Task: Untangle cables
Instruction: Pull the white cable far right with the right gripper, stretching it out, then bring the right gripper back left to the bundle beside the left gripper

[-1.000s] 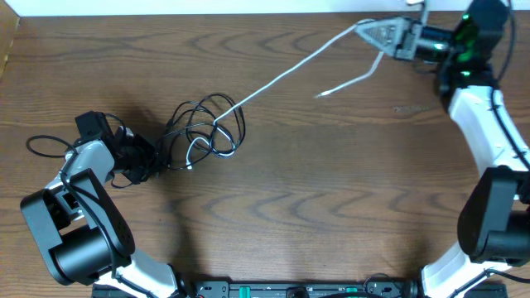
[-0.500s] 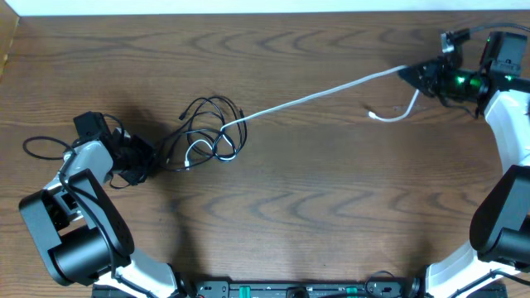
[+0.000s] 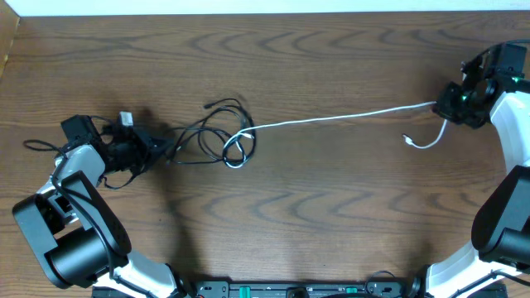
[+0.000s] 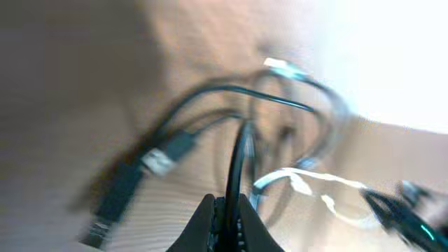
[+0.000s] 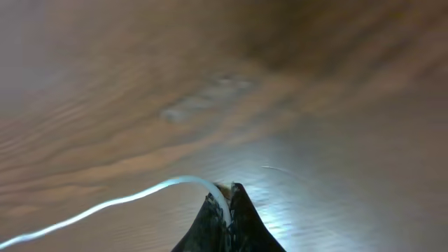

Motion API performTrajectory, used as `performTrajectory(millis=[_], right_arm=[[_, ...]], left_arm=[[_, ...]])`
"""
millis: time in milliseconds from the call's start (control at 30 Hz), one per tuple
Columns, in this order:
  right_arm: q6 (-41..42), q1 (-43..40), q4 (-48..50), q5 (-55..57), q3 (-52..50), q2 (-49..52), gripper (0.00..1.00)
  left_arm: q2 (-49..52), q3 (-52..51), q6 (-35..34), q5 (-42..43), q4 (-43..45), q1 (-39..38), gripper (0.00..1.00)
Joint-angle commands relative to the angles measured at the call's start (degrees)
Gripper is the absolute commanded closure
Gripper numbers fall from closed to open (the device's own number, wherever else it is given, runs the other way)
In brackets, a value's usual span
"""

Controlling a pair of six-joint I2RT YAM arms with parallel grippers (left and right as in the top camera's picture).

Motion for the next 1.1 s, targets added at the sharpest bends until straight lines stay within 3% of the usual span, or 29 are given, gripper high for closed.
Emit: performTrajectory(millis=[0,200,400,600,700,733,933,1067], right_arm=[[-1.0,-0.4,-0.8,10.7,0.3,-1.3,0.99],[-5.0,1.6,0.7,-4.6,0.3,-1.2,0.99],[-12.7,6.9,3.0,-24.3,0.3,-1.2,0.99],[-12.9,14.2,4.4,-20.5,0.3,-1.2,0.99],[-12.9,17.1,5.1,-18.1,0.3,-1.2,0.99],[-12.8,17.8,5.3,-17.0,0.3,-1.2,0.95],[-12.8,21.1,5.9,-12.7,0.3,-1.2,0.5],[-12.8,23.3,5.6,-14.1,0.3,-1.2,0.39]], left_arm=[[0.0,-0.3,9.0,13.5,0.4,0.1,0.92],[0.0,-0.3,6.5,8.9,0.4,0.1,0.93],[0.0,-0.3,6.4,10.1,0.4,-1.9,0.93],[0.0,-0.3,6.4,9.9,2.8,-6.4,0.93],[0.0,-0.3,4.4,5.8,3.3,-8.0,0.93],[0.0,-0.3,3.1,3.7,3.4,-8.3,0.92],[0.0,-0.3,-3.6,-6.7,3.5,-9.3,0.92],[0.0,-0.3,-6.6,-10.2,3.4,-9.3,0.92]])
